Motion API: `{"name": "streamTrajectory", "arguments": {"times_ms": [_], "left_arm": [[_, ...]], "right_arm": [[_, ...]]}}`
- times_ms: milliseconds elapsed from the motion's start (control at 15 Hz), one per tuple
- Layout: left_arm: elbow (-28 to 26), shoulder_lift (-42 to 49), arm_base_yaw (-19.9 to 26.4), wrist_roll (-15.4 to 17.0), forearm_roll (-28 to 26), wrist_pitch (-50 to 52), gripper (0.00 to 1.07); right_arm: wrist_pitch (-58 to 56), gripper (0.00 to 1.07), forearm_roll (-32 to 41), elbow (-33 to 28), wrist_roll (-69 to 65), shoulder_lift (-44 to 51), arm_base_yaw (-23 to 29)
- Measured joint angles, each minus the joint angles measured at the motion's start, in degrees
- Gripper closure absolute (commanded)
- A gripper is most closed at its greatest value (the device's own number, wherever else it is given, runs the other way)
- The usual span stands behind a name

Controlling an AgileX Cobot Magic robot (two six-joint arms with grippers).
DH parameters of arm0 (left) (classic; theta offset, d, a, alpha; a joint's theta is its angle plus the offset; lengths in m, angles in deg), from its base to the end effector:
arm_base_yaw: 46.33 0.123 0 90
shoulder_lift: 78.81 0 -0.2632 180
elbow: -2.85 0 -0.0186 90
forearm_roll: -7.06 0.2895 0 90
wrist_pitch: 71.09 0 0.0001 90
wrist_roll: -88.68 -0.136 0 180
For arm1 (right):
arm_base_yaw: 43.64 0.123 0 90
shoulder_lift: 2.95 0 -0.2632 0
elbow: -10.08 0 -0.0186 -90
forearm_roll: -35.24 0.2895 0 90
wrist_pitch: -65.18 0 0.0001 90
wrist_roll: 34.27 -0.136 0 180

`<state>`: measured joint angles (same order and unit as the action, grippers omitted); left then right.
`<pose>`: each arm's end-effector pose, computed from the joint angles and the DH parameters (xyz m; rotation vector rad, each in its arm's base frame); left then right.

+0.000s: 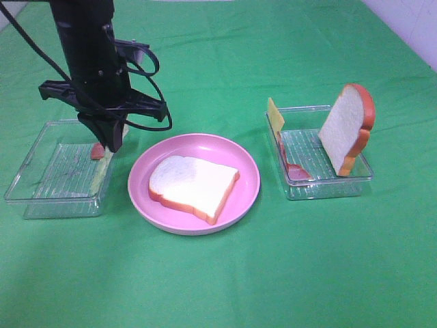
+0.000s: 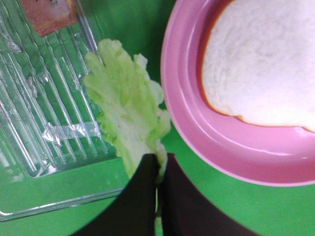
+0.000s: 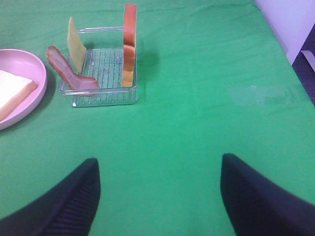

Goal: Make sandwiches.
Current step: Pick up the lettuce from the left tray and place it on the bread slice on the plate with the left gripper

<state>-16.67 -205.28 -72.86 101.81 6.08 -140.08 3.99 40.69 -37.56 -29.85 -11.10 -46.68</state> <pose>0.4001 -0.2022 0.1324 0.3508 3.0598 -0.0605 0.0897 0.0066 0.2771 -0.0299 2.0379 0.0321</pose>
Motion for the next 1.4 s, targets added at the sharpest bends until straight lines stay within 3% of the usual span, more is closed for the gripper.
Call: {"name": "streamTrajectory", "arguments": {"times_ms": [133,333,400,467,667,800,933,1133,1400], "left_arm": [[0.0,1.78,0.0,-0.69,-3.21,1.43,1.07],[-0.29,2.86,-0.06,-3.67,-12.95,5.84,1.07],[-0.29,2.29,-0.97,-8.31,-23.2,9.74,1.07],[-0.29,1.49,-1.89,-10.83,-27.27,11.0,1.07],[-0.29,-1.6,-4.53,-15.36,-31.91,13.24,1.07],[-0.29,-4.7,-5.16,-16.1,-31.34,14.32,1.07],[-0.29,-5.73,-5.16,-15.64,-26.3,14.55,1.07],[-0.29,-5.73,-5.16,-11.17,-16.96,14.84,1.07],[-0.29,-5.73,-5.16,-7.62,-12.38,15.01,1.07]], "right_arm": [[0.0,0.41,0.0,0.0,0.0,0.0,0.0],[0.0,0.41,0.0,0.0,0.0,0.0,0.0],[0.0,0.41,0.0,0.0,0.0,0.0,0.0],[0.0,0.41,0.0,0.0,0.0,0.0,0.0],[0.0,0.41,0.0,0.0,0.0,0.0,0.0],[0.0,0.41,0.0,0.0,0.0,0.0,0.0],[0.0,0.41,0.0,0.0,0.0,0.0,0.0],[0.0,0.41,0.0,0.0,0.0,0.0,0.0],[0.0,0.41,0.0,0.0,0.0,0.0,0.0]]}}
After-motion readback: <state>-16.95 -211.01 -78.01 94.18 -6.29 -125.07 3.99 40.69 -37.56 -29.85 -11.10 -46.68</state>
